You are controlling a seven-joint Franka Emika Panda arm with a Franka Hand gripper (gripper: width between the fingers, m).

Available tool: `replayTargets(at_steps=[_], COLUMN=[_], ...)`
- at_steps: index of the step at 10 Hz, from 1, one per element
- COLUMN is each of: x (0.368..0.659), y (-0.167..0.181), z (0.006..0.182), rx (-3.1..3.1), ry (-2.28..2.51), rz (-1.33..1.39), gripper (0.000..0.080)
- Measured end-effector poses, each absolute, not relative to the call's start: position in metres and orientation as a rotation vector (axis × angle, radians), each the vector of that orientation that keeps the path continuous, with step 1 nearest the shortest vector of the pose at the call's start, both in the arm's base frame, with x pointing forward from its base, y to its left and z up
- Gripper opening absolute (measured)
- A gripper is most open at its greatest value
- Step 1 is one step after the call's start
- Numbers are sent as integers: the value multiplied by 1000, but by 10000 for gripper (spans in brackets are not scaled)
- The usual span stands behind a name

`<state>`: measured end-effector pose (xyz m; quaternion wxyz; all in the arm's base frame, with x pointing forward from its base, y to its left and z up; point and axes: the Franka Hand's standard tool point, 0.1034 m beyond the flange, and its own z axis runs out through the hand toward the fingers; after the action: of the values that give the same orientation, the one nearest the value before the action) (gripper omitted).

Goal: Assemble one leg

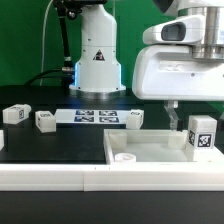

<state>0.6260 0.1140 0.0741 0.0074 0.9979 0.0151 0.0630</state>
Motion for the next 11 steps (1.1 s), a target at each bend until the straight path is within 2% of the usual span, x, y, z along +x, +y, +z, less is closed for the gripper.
replayTargets(at_steps=[1, 2, 3, 5, 7, 11], x=[626, 626, 626, 626, 625, 624], y=[114, 114, 114, 114, 116, 103], z=[74, 74, 74, 74, 73, 73], rx=[3120, 3121, 3122, 3126, 3119, 3010], ry=[47, 38, 11, -61, -443, -898], rz=[197, 196, 196, 196, 199, 205], gripper=[400, 400, 291, 291, 291, 298])
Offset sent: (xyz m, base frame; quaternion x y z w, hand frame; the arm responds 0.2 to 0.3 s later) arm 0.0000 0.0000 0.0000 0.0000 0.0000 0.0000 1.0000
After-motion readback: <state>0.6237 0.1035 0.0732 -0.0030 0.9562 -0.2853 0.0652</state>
